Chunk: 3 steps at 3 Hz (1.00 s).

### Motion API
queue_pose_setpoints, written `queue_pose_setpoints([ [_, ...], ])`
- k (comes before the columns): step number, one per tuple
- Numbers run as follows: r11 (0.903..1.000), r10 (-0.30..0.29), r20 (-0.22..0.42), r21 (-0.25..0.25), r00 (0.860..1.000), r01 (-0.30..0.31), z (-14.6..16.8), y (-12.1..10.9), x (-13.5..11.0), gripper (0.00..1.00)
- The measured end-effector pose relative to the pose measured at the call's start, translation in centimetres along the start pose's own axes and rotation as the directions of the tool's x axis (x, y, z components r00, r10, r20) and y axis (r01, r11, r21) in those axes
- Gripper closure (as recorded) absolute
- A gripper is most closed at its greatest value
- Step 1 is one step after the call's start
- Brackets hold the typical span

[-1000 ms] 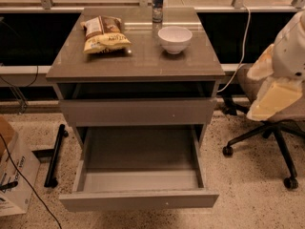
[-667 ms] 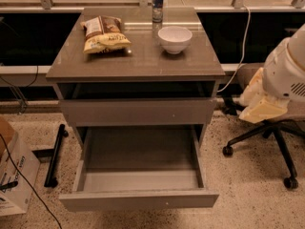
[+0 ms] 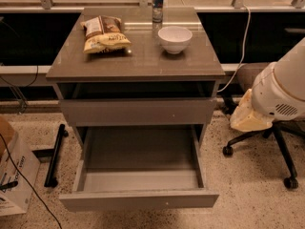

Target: Close middle drawer

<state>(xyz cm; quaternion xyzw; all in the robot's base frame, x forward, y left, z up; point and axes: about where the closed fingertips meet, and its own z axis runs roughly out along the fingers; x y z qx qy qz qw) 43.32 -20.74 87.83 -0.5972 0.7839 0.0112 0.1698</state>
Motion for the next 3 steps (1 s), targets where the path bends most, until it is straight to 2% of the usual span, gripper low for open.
queue_pose_setpoints([
  [1,1.0000,0.000,0.000,0.000,1.000,0.000,0.0,0.0,0.0,1.00],
  [3,0.9947,0.049,0.023,-0.092,0.999,-0.047,11.0,1.1,1.5,1.00],
])
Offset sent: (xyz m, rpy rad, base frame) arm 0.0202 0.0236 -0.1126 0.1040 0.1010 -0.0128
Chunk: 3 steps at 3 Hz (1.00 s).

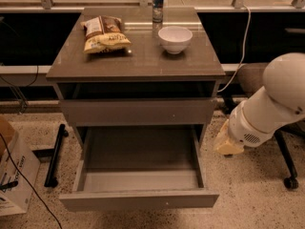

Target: Close middle drawer

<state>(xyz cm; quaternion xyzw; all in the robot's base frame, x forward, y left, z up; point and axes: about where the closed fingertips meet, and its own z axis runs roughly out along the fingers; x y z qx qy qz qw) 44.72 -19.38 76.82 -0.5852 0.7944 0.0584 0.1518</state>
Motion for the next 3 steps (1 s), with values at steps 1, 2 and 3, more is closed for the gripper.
queue_pose_setpoints([
  [1,1.0000,0.002,0.002,-0.001,1.000,-0.002,0.4,-0.1,0.1,1.00],
  [2,0.9999,0.010,-0.019,-0.007,1.000,-0.010,1.1,-0.1,0.3,1.00],
  [3,0.9993,0.030,-0.037,-0.023,0.999,-0.031,4.5,0.1,1.2,1.00],
])
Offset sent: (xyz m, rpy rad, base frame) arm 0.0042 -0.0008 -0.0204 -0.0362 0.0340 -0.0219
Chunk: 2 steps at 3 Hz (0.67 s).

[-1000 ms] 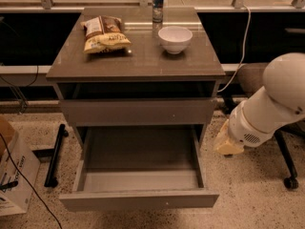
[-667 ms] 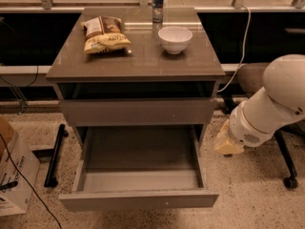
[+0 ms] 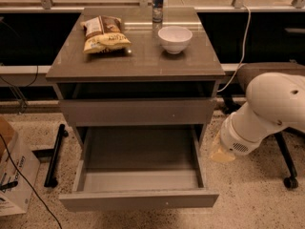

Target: Close middle drawer

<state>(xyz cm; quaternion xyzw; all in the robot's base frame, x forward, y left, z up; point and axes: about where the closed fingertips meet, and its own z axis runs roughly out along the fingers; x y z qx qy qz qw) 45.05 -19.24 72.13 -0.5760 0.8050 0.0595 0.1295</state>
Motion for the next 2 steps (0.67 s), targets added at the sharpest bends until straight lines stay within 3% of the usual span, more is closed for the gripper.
queue_pose_setpoints([
  [2,0.9955,0.039,0.005,-0.086,0.999,-0.039,8.5,1.6,1.9,1.00],
])
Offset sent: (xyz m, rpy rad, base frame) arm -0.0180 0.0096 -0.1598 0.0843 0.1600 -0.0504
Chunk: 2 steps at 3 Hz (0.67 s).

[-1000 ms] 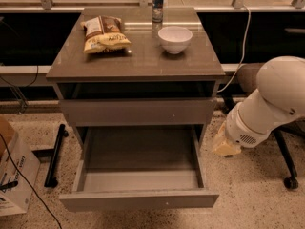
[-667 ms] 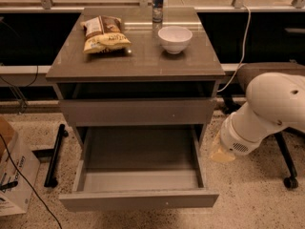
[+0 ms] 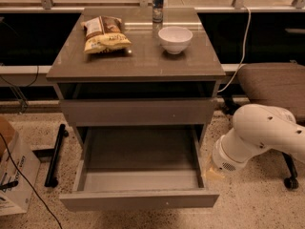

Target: Close middle drawer

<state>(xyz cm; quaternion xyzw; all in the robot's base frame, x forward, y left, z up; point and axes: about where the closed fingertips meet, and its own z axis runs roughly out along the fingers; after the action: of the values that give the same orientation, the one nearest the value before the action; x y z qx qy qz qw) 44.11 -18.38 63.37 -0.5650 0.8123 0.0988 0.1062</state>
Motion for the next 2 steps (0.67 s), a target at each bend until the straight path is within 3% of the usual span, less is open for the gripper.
queue_pose_setpoints([
  [2,0.9896,0.077,0.000,-0.122,0.997,-0.077,8.9,1.5,3.0,1.00],
])
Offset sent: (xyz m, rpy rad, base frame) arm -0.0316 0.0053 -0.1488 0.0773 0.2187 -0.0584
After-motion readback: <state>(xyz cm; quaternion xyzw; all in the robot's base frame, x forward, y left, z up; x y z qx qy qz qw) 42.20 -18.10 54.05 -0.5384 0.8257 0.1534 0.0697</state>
